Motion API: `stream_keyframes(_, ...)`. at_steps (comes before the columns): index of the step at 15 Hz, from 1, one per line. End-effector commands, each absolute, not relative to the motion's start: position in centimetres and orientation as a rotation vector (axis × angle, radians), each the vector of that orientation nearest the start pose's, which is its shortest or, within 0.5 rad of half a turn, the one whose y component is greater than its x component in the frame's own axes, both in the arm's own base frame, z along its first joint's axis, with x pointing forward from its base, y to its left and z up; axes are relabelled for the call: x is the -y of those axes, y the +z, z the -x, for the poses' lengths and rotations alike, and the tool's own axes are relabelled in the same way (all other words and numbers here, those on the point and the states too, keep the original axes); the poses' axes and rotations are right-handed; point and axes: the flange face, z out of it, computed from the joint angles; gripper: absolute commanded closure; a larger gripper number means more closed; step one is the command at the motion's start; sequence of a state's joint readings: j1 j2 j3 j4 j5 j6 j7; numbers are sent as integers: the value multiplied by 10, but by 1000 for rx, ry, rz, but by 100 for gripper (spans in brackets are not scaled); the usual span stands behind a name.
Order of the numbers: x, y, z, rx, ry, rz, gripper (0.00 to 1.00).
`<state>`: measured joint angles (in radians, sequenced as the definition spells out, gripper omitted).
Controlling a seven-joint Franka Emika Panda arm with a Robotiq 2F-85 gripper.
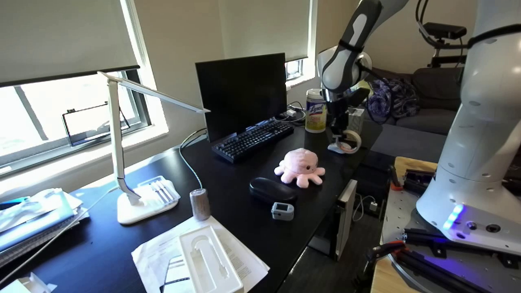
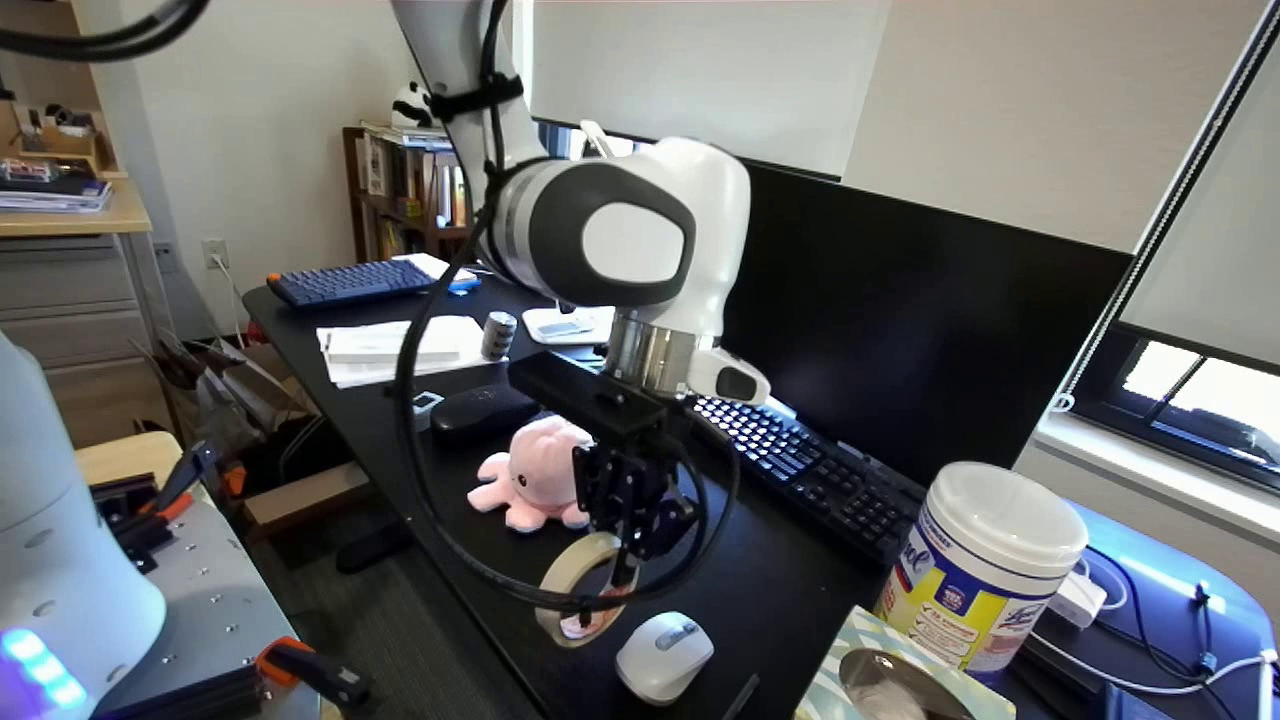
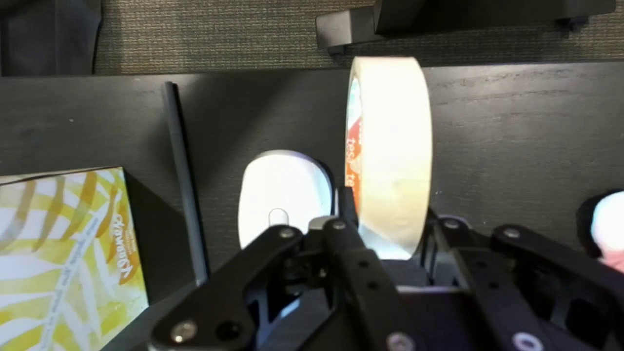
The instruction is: Put the tape on the box on the right
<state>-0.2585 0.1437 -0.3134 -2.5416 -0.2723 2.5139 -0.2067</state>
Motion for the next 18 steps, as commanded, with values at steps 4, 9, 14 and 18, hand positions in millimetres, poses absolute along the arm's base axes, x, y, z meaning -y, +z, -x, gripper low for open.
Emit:
stream_keyframes(4,287,327,-363,-574,31,3233,93)
stream_keyframes(9,341,384,-368,-1013,-184,3229,93)
stream_keyframes(14,375,363,-390,-1416,-197,3229,93)
stream_keyframes(18,391,331,-402,-1740,-101,3241,93)
